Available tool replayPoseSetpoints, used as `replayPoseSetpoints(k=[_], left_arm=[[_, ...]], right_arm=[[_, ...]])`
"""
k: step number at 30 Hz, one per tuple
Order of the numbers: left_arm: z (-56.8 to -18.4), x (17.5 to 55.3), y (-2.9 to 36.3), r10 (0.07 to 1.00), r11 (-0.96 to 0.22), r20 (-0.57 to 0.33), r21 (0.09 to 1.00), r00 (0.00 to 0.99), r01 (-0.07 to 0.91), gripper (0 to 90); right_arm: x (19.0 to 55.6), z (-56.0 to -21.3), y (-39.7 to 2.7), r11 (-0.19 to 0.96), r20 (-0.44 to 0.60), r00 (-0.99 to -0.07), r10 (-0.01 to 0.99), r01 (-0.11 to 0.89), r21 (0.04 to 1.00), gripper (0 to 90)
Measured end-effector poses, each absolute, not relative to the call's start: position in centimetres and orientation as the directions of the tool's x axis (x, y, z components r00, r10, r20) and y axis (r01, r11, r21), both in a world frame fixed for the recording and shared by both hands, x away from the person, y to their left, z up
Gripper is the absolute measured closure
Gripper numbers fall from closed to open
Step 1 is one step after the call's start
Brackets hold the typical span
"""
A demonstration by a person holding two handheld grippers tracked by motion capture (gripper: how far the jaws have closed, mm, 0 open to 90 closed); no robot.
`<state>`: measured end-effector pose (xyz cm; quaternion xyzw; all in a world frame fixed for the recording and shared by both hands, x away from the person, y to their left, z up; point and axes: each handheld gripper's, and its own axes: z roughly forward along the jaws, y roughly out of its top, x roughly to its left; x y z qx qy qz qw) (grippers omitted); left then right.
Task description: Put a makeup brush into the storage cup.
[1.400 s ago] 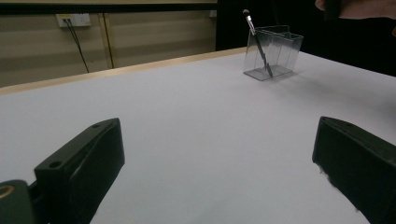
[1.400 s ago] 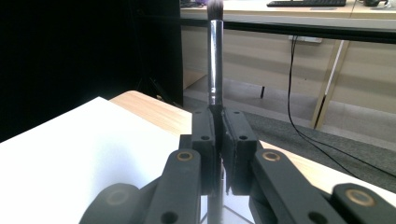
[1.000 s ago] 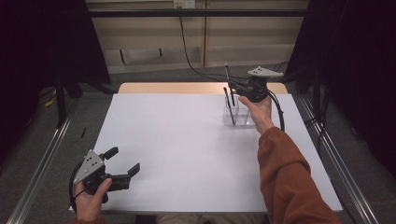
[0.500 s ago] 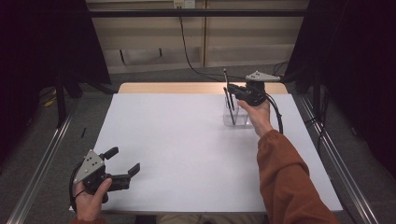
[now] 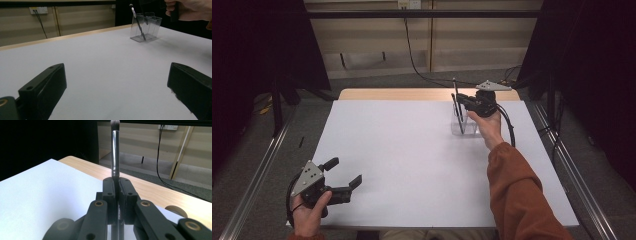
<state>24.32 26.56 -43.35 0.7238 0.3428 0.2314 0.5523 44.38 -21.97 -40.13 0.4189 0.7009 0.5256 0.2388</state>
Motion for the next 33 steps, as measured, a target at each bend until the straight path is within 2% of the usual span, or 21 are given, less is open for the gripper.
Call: replayPoseSetpoints(k=[29, 33], left_arm=[[-43.3, 24.4, 26.4, 0.75, -0.16, -0.038, 0.958, 0.661, 0.237, 2.2], [-43.3, 24.4, 26.5, 0.751, -0.158, -0.04, 0.958, 0.659, 0.238, 2.2]], right_arm=[[44.0, -41.8, -22.5, 0.091, 0.124, -0.529, 0.839, 0.362, 0.928, 83.8], [44.0, -41.8, -22.6, 0.087, 0.127, -0.527, 0.84, 0.363, 0.928, 80.9]])
